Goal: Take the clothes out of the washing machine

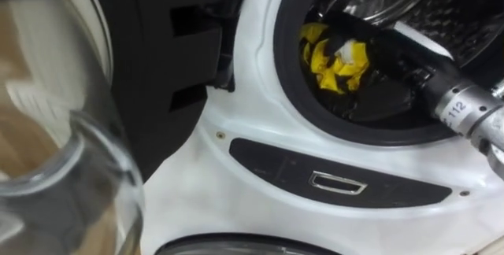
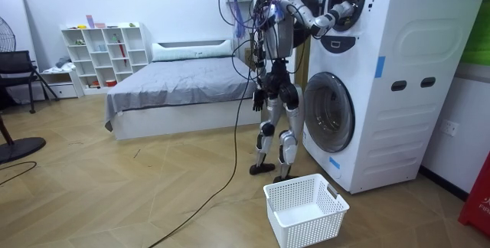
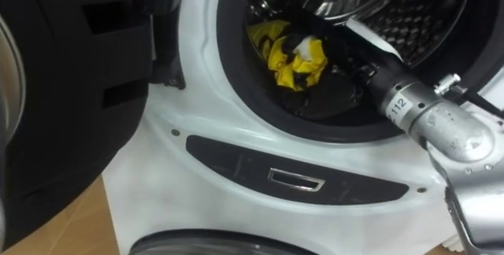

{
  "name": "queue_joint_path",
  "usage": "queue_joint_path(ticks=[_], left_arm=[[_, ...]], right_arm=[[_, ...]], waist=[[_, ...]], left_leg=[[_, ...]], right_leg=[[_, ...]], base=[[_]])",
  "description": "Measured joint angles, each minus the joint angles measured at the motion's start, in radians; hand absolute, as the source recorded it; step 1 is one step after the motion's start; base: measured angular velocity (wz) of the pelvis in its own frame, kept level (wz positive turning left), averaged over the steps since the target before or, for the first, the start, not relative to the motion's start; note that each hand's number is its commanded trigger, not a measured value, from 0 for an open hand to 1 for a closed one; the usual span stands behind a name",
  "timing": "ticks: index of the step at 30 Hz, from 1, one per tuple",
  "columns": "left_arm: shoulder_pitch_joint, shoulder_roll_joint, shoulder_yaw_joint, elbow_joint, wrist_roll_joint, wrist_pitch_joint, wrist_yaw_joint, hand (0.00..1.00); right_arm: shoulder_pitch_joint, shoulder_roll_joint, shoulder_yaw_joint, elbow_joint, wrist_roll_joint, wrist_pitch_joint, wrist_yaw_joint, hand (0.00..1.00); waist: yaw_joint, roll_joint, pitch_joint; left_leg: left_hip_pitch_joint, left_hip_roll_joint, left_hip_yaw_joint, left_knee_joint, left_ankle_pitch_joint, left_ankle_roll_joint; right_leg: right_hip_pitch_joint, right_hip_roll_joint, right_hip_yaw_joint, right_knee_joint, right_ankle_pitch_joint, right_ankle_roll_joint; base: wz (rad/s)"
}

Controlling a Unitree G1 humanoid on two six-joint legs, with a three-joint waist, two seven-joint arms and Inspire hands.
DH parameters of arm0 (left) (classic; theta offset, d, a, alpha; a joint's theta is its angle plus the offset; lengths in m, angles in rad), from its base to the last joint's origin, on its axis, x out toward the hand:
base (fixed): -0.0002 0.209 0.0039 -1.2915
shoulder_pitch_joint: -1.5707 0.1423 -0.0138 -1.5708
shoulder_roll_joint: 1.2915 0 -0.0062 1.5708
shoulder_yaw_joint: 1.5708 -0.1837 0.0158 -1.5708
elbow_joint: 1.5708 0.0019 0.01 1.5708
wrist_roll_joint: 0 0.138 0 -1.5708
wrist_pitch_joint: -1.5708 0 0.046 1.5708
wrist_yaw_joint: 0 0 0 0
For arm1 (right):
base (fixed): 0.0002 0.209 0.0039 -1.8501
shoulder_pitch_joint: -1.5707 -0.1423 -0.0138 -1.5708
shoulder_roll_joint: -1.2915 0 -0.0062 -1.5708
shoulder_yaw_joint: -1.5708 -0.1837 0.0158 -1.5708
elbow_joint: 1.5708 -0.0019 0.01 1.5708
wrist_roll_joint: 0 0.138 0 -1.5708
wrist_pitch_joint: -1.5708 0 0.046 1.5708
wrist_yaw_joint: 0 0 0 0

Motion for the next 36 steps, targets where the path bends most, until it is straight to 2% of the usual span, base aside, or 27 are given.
queue_joint_path(ticks=[1, 4, 9, 14, 19, 27, 33, 36], left_arm=[[-0.002, 0.000, -0.001, 0.003, 0.000, 0.002, 0.000, 0.00], [-0.008, 0.002, -0.001, 0.004, 0.000, 0.013, 0.000, 0.00], [-0.026, 0.003, 0.000, 0.004, 0.000, 0.018, -0.009, 0.00], [-0.033, 0.010, -0.003, 0.004, -0.008, 0.012, -0.020, 0.00], [-0.044, 0.034, -0.020, 0.004, -0.024, 0.007, -0.023, 0.00], [-0.045, 0.039, -0.020, 0.010, -0.041, -0.022, -0.021, 0.00], [-0.045, 0.040, -0.020, 0.022, -0.043, -0.025, -0.019, 0.00], [-0.045, 0.040, -0.023, 0.034, -0.091, -0.034, -0.016, 0.00]], right_arm=[[-0.009, 0.000, 0.000, 0.003, -0.019, 0.000, 0.020, 0.00], [-0.044, 0.000, 0.000, 0.031, -0.044, 0.002, 0.068, 1.00], [-0.105, -0.004, -0.003, 0.087, -0.080, 0.015, 0.123, 1.00], [-0.113, -0.005, -0.022, 0.077, -0.171, 0.022, 0.127, 1.00], [-0.115, -0.010, -0.021, 0.064, -0.256, 0.044, 0.135, 1.00], [-0.103, -0.017, -0.010, 0.030, -0.307, 0.044, 0.145, 1.00], [-0.094, -0.020, -0.003, -0.031, -0.353, 0.056, 0.145, 1.00], [-0.097, -0.022, -0.001, -0.050, -0.351, 0.066, 0.144, 1.00]], waist=[[0.000, 0.000, 0.0001], [0.001, 0.000, 0.0001], [-0.001, -0.003, 0.0001], [0.000, -0.012, 0.0008], [0.000, -0.023, -0.0011], [0.028, -0.022, -0.0005], [0.027, -0.020, 0.0012], [0.028, -0.020, 0.0012]], left_leg=[[0.000, 0.000, 0.000, 0.000, 0.000, 0.000], [0.000, -0.001, 0.000, 0.001, 0.000, 0.000], [0.001, 0.000, 0.000, 0.001, 0.000, 0.000], [0.004, 0.002, 0.001, 0.001, 0.000, 0.000], [0.005, 0.005, 0.002, 0.002, 0.000, 0.000], [0.027, 0.008, 0.031, 0.002, 0.000, 0.000], [0.018, 0.006, 0.027, -0.001, 0.000, 0.000], [0.013, 0.006, 0.031, -0.003, 0.000, 0.000]], right_leg=[[0.000, 0.000, 0.001, 0.000, 0.000, 0.000], [0.000, 0.000, 0.001, 0.000, 0.000, 0.000], [0.000, 0.001, 0.003, 0.001, 0.000, 0.000], [0.002, 0.005, 0.006, 0.001, 0.000, 0.000], [0.002, 0.008, 0.005, 0.000, 0.000, 0.000], [0.018, 0.012, 0.005, -0.008, 0.000, 0.000], [0.014, 0.011, 0.004, -0.018, 0.000, 0.000], [0.007, 0.012, 0.008, -0.016, 0.000, 0.000]], base=[[0.00], [0.00], [0.00], [0.00], [0.00], [-0.08], [0.00], [-0.01]])
